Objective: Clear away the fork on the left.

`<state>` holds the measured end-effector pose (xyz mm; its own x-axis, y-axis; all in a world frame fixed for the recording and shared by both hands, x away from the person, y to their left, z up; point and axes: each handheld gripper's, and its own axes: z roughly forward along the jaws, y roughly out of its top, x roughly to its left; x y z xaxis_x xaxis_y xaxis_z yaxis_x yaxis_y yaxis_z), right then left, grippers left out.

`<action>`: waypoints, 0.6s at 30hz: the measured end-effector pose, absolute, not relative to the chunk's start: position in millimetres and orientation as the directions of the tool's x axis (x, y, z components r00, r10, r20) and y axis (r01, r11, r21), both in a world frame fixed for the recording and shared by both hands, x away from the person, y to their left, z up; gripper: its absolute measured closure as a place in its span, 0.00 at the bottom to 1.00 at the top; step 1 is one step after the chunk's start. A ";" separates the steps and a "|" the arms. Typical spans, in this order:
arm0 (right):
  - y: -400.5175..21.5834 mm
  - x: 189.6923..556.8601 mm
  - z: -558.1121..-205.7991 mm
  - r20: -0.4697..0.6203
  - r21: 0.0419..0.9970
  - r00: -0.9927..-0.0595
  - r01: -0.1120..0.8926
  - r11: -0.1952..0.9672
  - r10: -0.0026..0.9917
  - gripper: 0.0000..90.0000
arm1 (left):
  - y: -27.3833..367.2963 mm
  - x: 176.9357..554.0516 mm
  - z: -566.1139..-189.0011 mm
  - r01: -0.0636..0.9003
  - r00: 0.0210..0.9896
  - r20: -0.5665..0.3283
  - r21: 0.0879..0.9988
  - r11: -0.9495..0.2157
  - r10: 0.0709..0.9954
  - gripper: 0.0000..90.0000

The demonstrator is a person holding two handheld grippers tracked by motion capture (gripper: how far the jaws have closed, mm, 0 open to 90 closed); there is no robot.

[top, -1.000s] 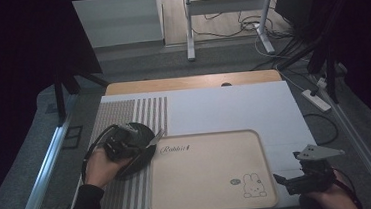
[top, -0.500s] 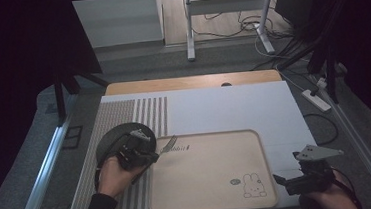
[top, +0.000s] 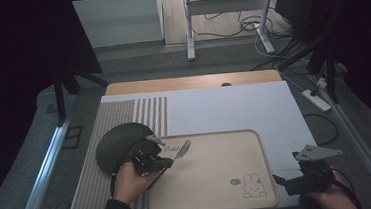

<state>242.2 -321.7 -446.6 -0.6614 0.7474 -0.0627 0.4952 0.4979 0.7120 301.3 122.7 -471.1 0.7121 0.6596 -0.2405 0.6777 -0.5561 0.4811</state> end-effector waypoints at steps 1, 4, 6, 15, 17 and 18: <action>-321.7 242.1 -446.6 -0.063 0.712 -0.663 0.494 0.498 0.746 0.01 | 115.3 301.1 -475.1 0.680 0.713 -0.254 0.475 -0.558 0.653 0.96; -321.7 242.0 -446.5 -0.064 0.712 -0.663 0.493 0.500 0.746 0.01 | 108.2 301.4 -480.0 0.676 0.721 -0.257 0.465 -0.572 0.644 0.96; -321.7 241.9 -446.4 -0.065 0.712 -0.665 0.492 0.501 0.744 0.01 | 102.8 302.4 -485.7 0.674 0.724 -0.247 0.447 -0.588 0.644 0.96; -321.6 242.2 -446.5 -0.064 0.711 -0.673 0.488 0.507 0.737 0.01 | 97.8 303.6 -505.8 0.670 0.728 -0.180 0.391 -0.631 0.662 0.93; -321.1 242.1 -446.6 -0.065 0.711 -0.675 0.486 0.509 0.735 0.01 | 99.1 302.9 -498.3 0.647 0.738 -0.157 0.442 -0.621 0.656 0.83; -321.1 242.1 -446.6 -0.065 0.711 -0.675 0.486 0.509 0.735 0.01 | 99.1 302.9 -498.3 0.647 0.738 -0.157 0.442 -0.621 0.656 0.82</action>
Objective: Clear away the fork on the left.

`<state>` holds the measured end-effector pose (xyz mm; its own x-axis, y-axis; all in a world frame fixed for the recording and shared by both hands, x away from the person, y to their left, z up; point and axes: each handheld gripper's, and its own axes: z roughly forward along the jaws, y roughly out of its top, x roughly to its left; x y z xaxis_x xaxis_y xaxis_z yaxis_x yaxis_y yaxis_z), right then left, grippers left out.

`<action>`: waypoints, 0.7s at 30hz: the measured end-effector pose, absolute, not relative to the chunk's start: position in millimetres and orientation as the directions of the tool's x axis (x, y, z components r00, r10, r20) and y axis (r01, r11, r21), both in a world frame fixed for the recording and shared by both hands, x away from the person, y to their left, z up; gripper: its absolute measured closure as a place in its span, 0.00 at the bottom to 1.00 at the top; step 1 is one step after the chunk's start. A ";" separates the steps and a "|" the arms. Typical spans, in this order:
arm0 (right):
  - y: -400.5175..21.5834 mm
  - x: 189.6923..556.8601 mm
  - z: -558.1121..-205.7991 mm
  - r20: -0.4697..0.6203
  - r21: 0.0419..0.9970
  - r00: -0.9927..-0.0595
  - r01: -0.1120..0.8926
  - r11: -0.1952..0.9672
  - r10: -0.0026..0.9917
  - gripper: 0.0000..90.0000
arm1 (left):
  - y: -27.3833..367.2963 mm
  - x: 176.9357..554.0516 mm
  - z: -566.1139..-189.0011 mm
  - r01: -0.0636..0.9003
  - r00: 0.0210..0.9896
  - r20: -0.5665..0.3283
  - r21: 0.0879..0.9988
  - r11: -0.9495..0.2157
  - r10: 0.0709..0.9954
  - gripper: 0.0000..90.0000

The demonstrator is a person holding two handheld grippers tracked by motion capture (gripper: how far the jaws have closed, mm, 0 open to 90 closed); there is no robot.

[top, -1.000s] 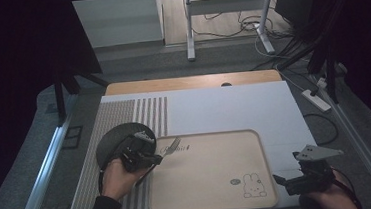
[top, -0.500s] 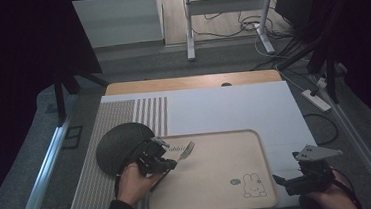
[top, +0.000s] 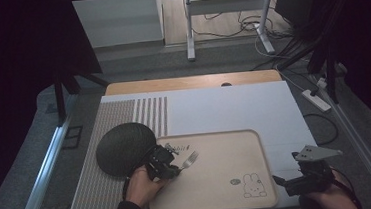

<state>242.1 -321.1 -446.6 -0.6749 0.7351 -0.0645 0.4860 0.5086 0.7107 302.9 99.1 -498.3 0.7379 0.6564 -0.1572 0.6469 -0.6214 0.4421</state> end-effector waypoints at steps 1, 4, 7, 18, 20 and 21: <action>-320.9 242.1 -446.8 -0.065 0.710 -0.675 0.486 0.510 0.735 0.01 | 100.2 302.2 -493.5 0.634 0.743 -0.159 0.477 -0.609 0.650 0.82; -320.7 242.5 -446.9 -0.065 0.707 -0.675 0.488 0.512 0.735 0.01 | 98.0 300.0 -487.2 0.605 0.767 -0.185 0.529 -0.595 0.614 0.89; -320.5 242.4 -446.9 -0.066 0.706 -0.676 0.488 0.513 0.734 0.01 | 86.3 300.1 -498.4 0.627 0.762 -0.197 0.464 -0.626 0.617 0.99; -320.9 242.2 -446.8 -0.064 0.709 -0.677 0.486 0.511 0.733 0.01 | 89.0 308.5 -509.4 0.650 0.750 -0.209 0.406 -0.642 0.628 0.99; -321.0 242.2 -446.7 -0.064 0.710 -0.677 0.486 0.510 0.733 0.01 | 97.9 312.0 -509.1 0.679 0.721 -0.202 0.396 -0.618 0.663 0.99; -321.1 242.3 -446.7 -0.063 0.710 -0.677 0.486 0.510 0.733 0.01 | 101.3 313.4 -509.0 0.689 0.711 -0.201 0.392 -0.610 0.674 0.99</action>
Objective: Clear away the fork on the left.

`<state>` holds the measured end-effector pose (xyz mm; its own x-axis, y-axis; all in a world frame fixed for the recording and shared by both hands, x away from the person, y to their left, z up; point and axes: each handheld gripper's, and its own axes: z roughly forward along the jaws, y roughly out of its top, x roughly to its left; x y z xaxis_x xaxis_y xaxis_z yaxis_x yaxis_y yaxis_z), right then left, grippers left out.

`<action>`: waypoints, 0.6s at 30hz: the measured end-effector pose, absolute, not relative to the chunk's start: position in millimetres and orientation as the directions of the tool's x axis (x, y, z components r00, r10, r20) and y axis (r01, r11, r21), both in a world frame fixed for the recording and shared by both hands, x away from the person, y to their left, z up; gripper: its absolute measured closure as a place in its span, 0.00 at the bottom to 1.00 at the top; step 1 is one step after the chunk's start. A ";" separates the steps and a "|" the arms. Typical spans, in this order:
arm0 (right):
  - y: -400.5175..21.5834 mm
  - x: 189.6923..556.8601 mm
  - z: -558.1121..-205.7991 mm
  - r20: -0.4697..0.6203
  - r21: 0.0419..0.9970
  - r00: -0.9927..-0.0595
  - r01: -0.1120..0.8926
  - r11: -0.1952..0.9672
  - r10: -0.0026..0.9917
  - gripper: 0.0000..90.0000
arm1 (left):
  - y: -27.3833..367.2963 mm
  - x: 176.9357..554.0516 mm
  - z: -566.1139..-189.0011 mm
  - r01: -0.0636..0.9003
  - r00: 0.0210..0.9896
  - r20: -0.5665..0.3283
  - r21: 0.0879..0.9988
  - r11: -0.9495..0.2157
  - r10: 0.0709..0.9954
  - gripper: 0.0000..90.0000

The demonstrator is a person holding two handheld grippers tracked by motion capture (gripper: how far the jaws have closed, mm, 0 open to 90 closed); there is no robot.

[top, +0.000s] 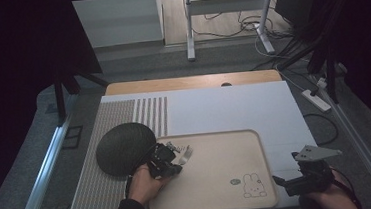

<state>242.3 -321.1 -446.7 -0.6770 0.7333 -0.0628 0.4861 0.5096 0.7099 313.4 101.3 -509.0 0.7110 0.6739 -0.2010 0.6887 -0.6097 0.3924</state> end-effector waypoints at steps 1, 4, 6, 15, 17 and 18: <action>-321.1 242.2 -446.6 -0.063 0.710 -0.677 0.486 0.509 0.734 0.01 | 104.6 314.7 -508.9 0.699 0.700 -0.199 0.389 -0.600 0.686 0.99; -321.2 242.2 -446.5 -0.061 0.711 -0.676 0.486 0.507 0.734 0.01 | 113.9 317.2 -509.0 0.729 0.666 -0.202 0.381 -0.569 0.718 0.99; -321.4 242.1 -446.4 -0.061 0.712 -0.675 0.487 0.506 0.735 0.01 | 119.3 317.6 -509.2 0.743 0.650 -0.211 0.378 -0.553 0.730 0.99; -321.6 241.8 -446.3 -0.059 0.713 -0.677 0.485 0.506 0.734 0.01 | 134.9 319.7 -509.1 0.788 0.588 -0.204 0.364 -0.497 0.783 0.99; -321.7 242.0 -446.3 -0.058 0.713 -0.677 0.486 0.505 0.734 0.01 | 135.8 319.7 -509.2 0.788 0.587 -0.204 0.365 -0.496 0.783 0.99; -321.6 241.9 -446.3 -0.058 0.713 -0.677 0.486 0.505 0.734 0.01 | 135.8 319.7 -509.2 0.788 0.587 -0.204 0.365 -0.496 0.783 0.99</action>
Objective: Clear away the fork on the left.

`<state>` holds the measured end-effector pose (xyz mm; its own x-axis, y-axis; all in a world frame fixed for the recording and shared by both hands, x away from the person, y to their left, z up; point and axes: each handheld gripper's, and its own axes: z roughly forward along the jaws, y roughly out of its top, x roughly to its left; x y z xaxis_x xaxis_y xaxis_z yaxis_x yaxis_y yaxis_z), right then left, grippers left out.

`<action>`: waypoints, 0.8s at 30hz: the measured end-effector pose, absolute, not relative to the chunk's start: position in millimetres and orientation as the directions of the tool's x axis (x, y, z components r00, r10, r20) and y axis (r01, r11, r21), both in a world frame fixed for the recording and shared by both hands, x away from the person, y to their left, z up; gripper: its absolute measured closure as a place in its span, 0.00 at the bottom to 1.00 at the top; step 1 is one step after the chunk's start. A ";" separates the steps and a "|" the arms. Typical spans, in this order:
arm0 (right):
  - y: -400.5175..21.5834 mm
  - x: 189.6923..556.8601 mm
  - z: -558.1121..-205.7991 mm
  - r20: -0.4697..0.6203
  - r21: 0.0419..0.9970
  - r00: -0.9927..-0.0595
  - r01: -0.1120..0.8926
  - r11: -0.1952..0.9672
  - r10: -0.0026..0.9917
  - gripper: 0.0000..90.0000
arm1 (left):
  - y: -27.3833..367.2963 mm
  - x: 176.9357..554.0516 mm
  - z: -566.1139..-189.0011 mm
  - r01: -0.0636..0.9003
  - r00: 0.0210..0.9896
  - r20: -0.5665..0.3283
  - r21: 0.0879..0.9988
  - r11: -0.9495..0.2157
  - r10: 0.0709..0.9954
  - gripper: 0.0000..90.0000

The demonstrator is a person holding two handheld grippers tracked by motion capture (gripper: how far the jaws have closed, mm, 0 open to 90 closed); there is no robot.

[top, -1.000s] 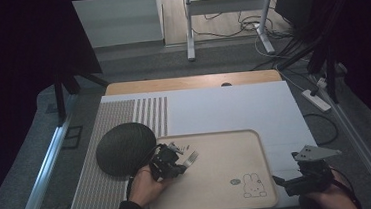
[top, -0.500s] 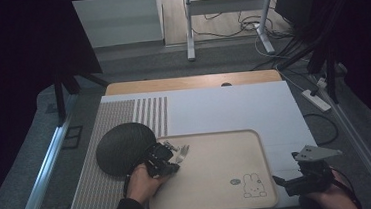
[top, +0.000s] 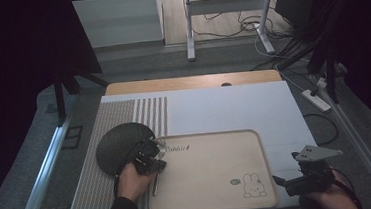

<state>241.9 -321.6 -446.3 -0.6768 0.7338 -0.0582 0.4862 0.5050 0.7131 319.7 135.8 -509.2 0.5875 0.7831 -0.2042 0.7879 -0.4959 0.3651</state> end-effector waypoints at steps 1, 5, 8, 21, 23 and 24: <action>-321.6 241.9 -446.3 -0.058 0.713 -0.677 0.486 0.505 0.734 0.01 | 135.4 319.6 -509.1 0.783 0.593 -0.198 0.367 -0.502 0.781 0.99; -321.6 241.8 -446.3 -0.058 0.714 -0.678 0.485 0.505 0.733 0.01 | 134.9 319.3 -507.0 0.772 0.603 -0.196 0.387 -0.504 0.774 0.93; -321.7 241.9 -446.3 -0.058 0.713 -0.678 0.485 0.505 0.733 0.01 | 135.3 318.6 -505.2 0.768 0.605 -0.195 0.399 -0.500 0.772 0.88; -322.4 242.1 -446.3 -0.051 0.716 -0.679 0.487 0.501 0.732 0.01 | 140.7 318.1 -496.0 0.734 0.630 -0.201 0.469 -0.490 0.750 0.53; -322.3 242.1 -446.3 -0.050 0.716 -0.679 0.487 0.500 0.732 0.01 | 141.3 318.1 -495.4 0.732 0.631 -0.200 0.476 -0.488 0.750 0.47; -322.3 242.1 -446.3 -0.050 0.716 -0.679 0.487 0.500 0.732 0.01 | 142.8 318.0 -494.5 0.727 0.629 -0.204 0.496 -0.475 0.750 0.43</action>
